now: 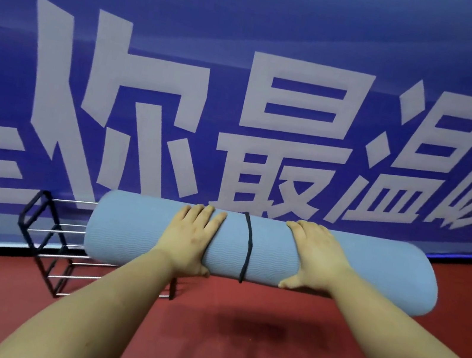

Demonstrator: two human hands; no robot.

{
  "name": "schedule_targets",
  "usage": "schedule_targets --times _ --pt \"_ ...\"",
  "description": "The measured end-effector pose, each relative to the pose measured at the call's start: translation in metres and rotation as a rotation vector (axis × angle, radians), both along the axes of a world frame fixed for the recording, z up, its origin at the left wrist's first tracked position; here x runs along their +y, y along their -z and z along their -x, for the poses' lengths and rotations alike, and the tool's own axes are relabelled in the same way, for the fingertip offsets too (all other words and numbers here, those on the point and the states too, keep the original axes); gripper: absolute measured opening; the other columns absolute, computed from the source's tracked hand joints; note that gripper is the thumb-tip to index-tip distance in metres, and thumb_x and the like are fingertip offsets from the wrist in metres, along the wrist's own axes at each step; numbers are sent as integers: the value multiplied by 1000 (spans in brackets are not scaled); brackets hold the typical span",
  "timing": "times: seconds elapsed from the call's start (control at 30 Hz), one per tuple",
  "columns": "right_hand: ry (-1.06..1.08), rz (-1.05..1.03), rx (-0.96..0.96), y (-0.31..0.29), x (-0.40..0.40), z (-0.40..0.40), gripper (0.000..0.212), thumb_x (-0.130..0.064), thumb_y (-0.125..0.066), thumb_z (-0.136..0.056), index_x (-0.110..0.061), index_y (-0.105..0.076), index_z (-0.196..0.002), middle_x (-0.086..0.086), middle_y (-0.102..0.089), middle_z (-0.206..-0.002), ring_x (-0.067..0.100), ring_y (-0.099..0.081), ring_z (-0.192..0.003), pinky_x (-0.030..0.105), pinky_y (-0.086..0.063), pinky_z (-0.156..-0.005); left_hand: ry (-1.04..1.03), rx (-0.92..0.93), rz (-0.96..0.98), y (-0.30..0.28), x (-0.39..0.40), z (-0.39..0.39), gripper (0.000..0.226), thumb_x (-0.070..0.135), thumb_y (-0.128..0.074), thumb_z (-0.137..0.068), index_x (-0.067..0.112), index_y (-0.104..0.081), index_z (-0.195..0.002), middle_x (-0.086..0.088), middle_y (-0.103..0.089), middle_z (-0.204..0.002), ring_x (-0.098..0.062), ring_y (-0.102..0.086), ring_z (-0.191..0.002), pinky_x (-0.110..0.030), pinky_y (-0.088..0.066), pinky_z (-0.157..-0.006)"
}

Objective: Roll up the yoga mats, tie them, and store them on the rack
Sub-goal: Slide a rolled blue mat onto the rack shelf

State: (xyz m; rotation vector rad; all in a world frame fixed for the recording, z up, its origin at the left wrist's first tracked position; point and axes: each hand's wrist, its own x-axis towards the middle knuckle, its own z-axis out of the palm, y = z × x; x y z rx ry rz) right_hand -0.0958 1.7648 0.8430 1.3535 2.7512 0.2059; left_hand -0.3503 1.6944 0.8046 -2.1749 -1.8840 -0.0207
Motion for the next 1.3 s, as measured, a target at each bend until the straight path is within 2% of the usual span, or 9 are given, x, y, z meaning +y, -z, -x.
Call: schedule_targets --times 0.27,0.47,0.73,1.03,1.23,1.3 --pt "-80 83 -59 9 189 -44 120 -70 -74 -50 -16 -24 -145 0 -41 -135 20 -39 -125 31 -26 -110 -89 -106 55 23 162 -57 110 63 -68 -63 16 -15 -148 -9 -29 -147 -28 -29 -132 -41 -19 -112" --pt "-118 143 -63 32 301 -21 118 -68 -76 -46 -19 -29 -142 -1 -44 -133 20 -41 -122 31 -29 -107 -122 -152 90 54 262 -41 110 66 -65 -62 17 -17 -147 -9 -31 -145 -29 -32 -130 -41 -21 -110" --pt "-84 187 -57 97 411 -15 114 -69 -74 -48 -20 -30 -141 -3 -44 -130 16 -42 -118 27 -29 -106 -97 -161 169 113 376 -31 109 62 -68 -62 17 -16 -147 -9 -28 -146 -28 -29 -130 -42 -20 -111" --pt "-71 261 -125 232 527 -45 119 -69 -74 -52 -20 -19 -146 -4 -35 -140 16 -34 -128 29 -21 -113 -138 -217 246 259 488 -72 109 58 -67 -67 16 -8 -149 -11 -20 -150 -29 -21 -136 -43 -14 -114" --pt "-96 278 -180 373 570 -38 121 -67 -72 -57 -15 -13 -149 1 -28 -145 20 -26 -135 36 -12 -117 -170 -255 306 397 525 -68 108 60 -65 -68 15 -11 -150 -12 -21 -152 -31 -21 -138 -44 -13 -114" --pt "-95 277 -190 434 576 -33 120 -66 -72 -59 -14 -11 -149 4 -26 -147 21 -24 -137 36 -10 -117 -162 -239 305 457 530 -65 110 64 -68 -61 12 -23 -148 -14 -32 -146 -34 -33 -132 -47 -22 -111"
